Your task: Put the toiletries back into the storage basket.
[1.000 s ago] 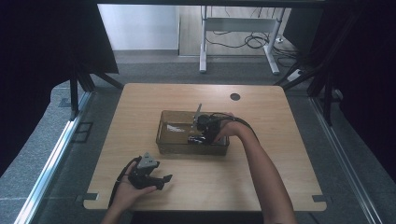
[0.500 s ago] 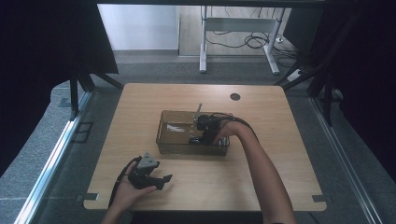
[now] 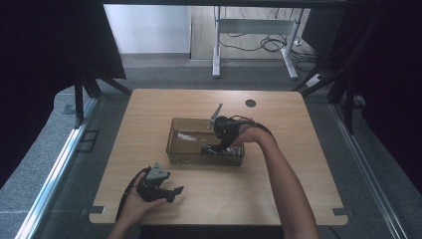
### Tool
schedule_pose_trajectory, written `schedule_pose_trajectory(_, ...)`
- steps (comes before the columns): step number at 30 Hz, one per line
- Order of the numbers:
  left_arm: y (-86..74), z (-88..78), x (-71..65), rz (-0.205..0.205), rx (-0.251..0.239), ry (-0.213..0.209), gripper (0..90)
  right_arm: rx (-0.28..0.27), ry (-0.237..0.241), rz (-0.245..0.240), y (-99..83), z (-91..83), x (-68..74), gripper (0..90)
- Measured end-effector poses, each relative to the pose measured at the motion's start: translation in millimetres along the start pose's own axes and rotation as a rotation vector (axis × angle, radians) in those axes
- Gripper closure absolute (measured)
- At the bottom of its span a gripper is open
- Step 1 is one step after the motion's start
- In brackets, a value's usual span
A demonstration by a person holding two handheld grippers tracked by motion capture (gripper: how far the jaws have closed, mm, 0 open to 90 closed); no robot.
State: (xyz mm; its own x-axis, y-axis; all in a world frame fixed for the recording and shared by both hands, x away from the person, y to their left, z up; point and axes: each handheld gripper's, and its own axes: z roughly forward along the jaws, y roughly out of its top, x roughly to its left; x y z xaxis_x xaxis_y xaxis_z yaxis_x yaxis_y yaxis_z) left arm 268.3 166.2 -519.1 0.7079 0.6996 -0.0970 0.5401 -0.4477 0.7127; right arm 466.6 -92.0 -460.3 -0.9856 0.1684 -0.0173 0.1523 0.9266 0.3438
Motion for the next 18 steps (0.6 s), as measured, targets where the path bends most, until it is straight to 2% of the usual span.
schedule_pose_trajectory(2,0.0,0.2,-0.4,-0.003,-0.003,-0.001,26.2,-0.04,-0.008,0.014,-0.9,-7.8,-0.3,43.9)
schedule_pose_trajectory(7,0.2,0.1,-0.9,-0.001,-0.002,-0.002,26.2,-0.096,-0.037,0.044,-4.6,-24.4,2.2,46.7)
schedule_pose_trajectory(9,0.3,0.2,-1.3,0.0,-0.001,-0.001,26.2,-0.142,-0.048,0.066,-10.2,-35.6,5.3,49.9)
schedule_pose_trajectory(18,0.8,0.5,-2.7,0.004,0.001,0.0,26.1,-0.225,-0.086,0.108,-33.3,-57.9,16.2,52.9)
